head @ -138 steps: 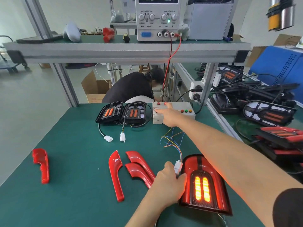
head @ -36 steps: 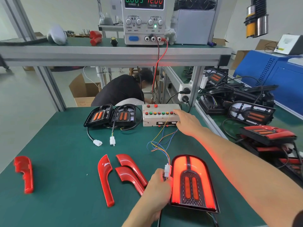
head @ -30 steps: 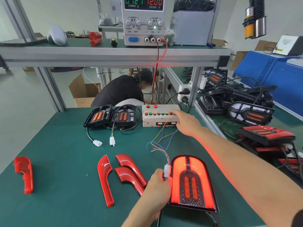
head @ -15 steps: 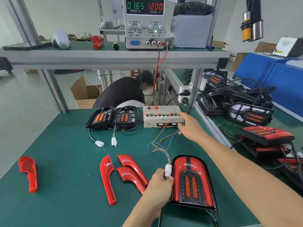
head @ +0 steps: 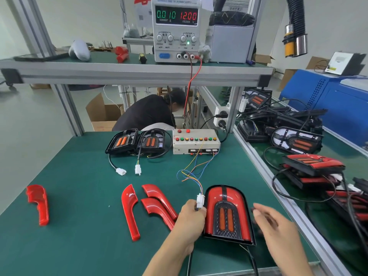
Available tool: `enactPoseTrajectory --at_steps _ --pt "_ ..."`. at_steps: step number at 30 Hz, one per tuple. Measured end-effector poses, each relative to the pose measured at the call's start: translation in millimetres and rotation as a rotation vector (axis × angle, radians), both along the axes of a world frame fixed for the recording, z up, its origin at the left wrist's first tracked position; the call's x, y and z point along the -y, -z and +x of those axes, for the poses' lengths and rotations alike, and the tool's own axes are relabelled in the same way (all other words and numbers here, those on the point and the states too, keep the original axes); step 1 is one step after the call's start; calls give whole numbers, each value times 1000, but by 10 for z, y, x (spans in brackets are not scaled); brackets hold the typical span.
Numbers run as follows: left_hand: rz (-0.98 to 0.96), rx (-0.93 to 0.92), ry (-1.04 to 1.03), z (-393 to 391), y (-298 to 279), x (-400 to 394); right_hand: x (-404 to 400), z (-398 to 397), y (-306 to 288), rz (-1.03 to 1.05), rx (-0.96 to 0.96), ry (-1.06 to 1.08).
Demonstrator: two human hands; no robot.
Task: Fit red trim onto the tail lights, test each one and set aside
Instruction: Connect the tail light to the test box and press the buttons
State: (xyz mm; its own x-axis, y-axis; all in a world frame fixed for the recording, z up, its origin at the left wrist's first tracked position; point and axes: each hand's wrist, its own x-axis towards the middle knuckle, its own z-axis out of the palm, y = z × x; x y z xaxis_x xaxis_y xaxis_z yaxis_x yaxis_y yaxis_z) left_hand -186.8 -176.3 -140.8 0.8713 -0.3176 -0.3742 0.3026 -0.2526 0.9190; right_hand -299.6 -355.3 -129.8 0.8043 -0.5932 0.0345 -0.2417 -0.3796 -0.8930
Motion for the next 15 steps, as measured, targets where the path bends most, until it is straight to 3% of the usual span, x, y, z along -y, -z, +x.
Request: enactPoseTrajectory --at_steps 8,15 --pt "-124 17 -80 -125 -89 32 -334 -122 -43 133 -90 38" --pt "15 109 -143 -163 -88 49 -378 -3 -225 73 -144 -6"
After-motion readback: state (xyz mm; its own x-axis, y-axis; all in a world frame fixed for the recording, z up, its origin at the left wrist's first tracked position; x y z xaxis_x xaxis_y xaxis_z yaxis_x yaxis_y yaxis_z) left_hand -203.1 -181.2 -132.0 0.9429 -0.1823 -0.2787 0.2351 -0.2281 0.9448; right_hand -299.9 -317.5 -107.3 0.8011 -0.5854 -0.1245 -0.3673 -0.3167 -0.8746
